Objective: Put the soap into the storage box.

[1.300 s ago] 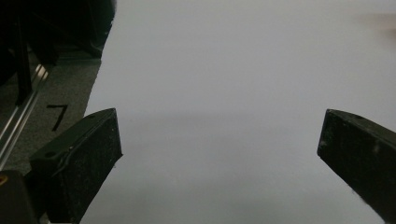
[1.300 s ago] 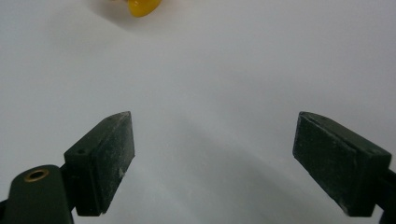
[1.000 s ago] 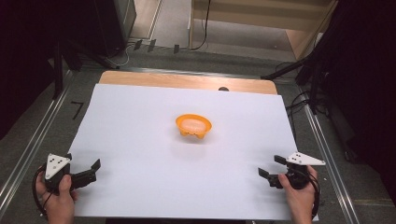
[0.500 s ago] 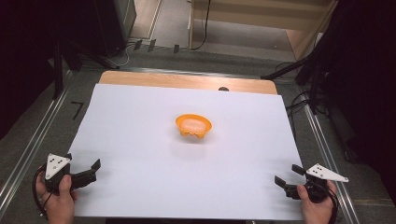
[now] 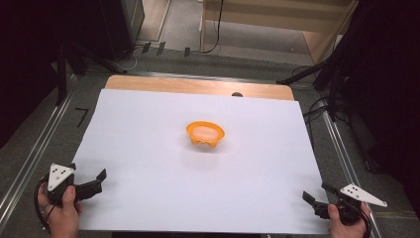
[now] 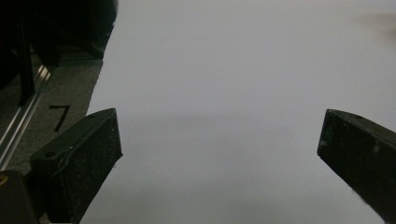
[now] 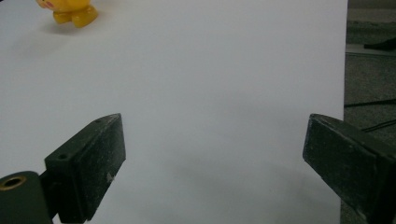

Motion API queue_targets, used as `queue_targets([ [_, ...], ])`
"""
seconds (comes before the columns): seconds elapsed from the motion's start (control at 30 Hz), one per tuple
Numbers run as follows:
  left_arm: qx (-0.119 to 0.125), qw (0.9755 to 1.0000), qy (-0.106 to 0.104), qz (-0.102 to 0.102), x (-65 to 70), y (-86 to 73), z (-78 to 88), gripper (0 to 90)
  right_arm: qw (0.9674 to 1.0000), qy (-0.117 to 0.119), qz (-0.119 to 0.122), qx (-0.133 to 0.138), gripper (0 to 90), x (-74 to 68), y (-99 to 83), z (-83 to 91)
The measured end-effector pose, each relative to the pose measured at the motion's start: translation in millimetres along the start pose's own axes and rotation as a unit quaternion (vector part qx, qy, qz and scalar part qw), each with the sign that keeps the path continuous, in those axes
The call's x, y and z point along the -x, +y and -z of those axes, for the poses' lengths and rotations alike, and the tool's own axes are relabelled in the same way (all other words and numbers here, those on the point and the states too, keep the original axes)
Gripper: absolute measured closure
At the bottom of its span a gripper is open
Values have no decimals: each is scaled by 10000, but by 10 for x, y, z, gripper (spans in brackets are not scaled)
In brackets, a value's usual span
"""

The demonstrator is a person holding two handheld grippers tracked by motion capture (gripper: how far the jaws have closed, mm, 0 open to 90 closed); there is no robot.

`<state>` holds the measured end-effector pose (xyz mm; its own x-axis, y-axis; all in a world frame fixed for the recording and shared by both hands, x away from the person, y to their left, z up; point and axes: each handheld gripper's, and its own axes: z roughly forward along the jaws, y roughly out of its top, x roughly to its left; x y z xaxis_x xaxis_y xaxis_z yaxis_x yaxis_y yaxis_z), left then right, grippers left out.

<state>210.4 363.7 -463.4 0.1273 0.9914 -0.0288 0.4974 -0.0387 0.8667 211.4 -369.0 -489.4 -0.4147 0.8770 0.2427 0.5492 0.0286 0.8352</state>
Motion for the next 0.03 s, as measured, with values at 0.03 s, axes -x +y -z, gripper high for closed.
queue_targets([
  [0.03,5,10000,-2,2,-2,-1,1,1,9999,-95,4,43,49,-11,13,3],
])
